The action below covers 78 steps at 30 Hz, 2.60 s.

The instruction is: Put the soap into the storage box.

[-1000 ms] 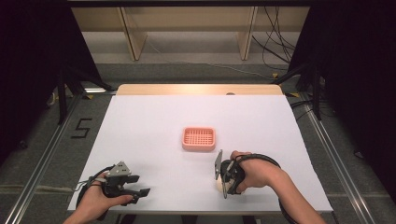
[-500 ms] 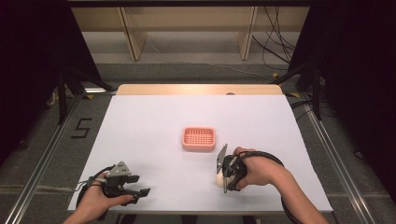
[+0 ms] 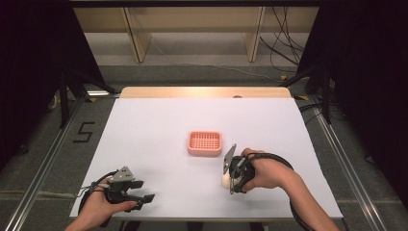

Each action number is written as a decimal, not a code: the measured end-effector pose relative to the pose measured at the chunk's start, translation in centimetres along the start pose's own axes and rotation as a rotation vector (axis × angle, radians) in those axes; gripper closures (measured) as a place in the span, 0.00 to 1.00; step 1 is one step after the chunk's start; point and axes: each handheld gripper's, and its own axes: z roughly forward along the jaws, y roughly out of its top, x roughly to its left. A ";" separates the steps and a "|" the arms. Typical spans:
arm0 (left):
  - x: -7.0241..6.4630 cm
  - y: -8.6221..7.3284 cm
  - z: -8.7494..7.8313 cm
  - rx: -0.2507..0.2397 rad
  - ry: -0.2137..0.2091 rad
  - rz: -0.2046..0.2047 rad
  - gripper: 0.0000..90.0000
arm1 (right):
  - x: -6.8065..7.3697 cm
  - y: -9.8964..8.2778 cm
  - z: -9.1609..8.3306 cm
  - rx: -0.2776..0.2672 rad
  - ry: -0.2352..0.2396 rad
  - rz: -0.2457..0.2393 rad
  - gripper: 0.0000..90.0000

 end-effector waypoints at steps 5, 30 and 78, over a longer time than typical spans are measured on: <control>0.0 0.0 0.1 0.009 0.017 -0.005 0.34 | -0.4 0.2 -0.2 -0.017 -0.012 -0.001 0.56; 0.1 0.0 0.1 0.011 0.020 -0.005 0.34 | -1.9 1.3 -1.0 -0.066 -0.044 0.036 0.56; 0.1 0.0 -0.1 -0.001 0.004 0.004 0.34 | -4.0 2.0 -1.5 -0.105 -0.102 0.092 0.56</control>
